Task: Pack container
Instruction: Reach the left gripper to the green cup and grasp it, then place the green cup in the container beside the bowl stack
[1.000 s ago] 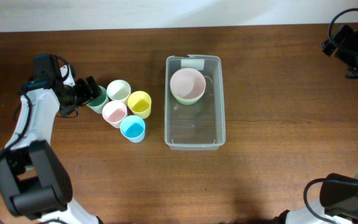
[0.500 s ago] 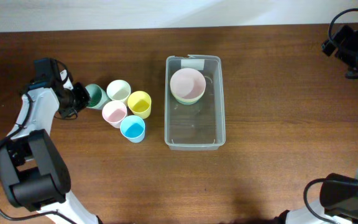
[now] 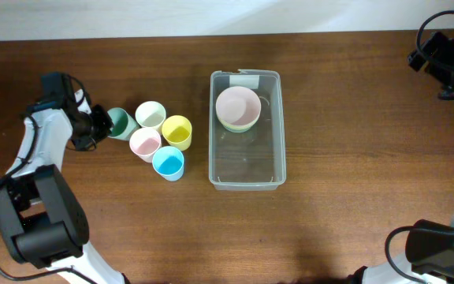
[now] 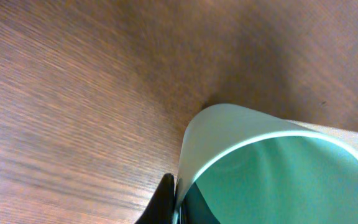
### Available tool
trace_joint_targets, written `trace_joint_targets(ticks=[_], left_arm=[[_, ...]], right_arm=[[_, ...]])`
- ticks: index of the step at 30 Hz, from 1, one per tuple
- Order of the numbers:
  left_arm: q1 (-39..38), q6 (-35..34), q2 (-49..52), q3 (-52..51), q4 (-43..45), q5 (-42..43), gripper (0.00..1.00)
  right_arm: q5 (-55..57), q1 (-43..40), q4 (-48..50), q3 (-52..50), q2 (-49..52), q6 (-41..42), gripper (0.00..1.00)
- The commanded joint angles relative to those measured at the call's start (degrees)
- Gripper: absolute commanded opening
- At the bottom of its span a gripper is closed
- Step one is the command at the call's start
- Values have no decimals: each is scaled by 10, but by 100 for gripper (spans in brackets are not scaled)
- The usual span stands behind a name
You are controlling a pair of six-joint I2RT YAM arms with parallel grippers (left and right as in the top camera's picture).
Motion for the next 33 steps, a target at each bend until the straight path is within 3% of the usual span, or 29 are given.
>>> trace_joint_targets(ticks=[1,8,15,24,27,29,33], left_arm=[[10,1,-61,67,-31,4,1],[-20,1,-137,170,-139,0,0],[-171,1,-177,177,-196,0,1],[-407,10,-127,177,-158,-81,1],[-459,51,-90,177,-130,-90,0],[-492,66,-53,177,-117,-142,1],[-516,90,9,177,-103,-175,1]], right_arm=[[-1,-1,0,0,3,4,99],[-1,-1,0,0,3,4,99],[-1,-1,0,0,3,4,99],[-1,-1,0,0,3,4,99],[-1,-1,0,0,3,4,99],[-1,-1,0,0,3,4,99],[-1,-1,0,0,3,4,99]])
